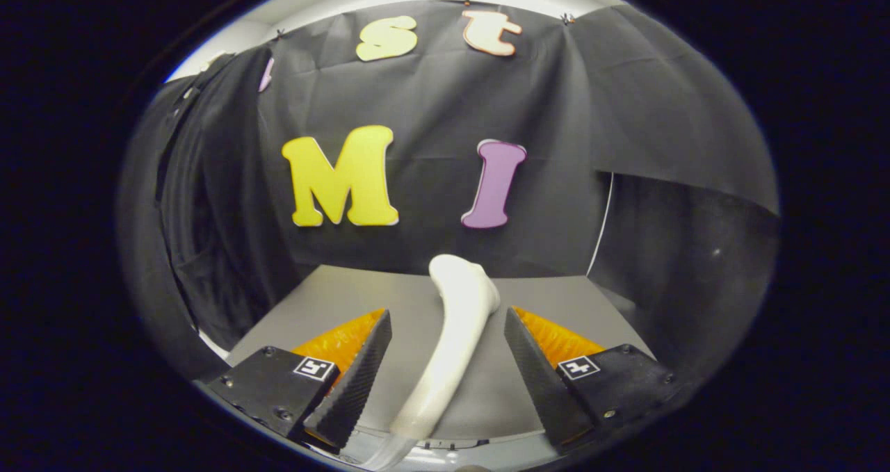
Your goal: Iron the clothes twice with a garment steamer, once on the left side and once on the right side.
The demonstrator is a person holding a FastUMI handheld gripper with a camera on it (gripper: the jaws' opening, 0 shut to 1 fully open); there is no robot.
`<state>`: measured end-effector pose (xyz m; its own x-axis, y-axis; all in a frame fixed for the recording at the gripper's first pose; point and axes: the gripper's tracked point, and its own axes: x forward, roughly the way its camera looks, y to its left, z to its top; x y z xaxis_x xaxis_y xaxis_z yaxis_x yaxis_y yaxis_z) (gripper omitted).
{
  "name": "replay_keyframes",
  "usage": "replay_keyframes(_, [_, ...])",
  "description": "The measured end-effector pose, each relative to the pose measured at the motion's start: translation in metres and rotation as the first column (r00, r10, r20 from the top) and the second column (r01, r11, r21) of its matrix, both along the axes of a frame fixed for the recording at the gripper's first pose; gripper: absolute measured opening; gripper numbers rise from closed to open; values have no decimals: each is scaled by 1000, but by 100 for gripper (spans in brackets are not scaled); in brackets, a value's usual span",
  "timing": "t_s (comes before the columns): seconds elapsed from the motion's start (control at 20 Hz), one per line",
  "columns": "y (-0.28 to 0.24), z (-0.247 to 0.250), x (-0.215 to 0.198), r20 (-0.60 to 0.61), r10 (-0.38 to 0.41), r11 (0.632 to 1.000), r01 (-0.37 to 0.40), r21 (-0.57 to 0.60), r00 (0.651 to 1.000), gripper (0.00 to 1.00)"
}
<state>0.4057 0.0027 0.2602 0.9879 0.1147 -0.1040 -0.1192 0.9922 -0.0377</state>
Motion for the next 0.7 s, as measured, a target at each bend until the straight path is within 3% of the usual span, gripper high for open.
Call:
replay_keyframes(0.25, [-14,-32,42,-116,5,1000,-1,30,993,100])
replay_keyframes(0.45, [-5,-41,51,-164,61,997,-51,62,985,98])
replay_keyframes(0.7, [13,-53,54,-223,123,987,-94,134,967,76])
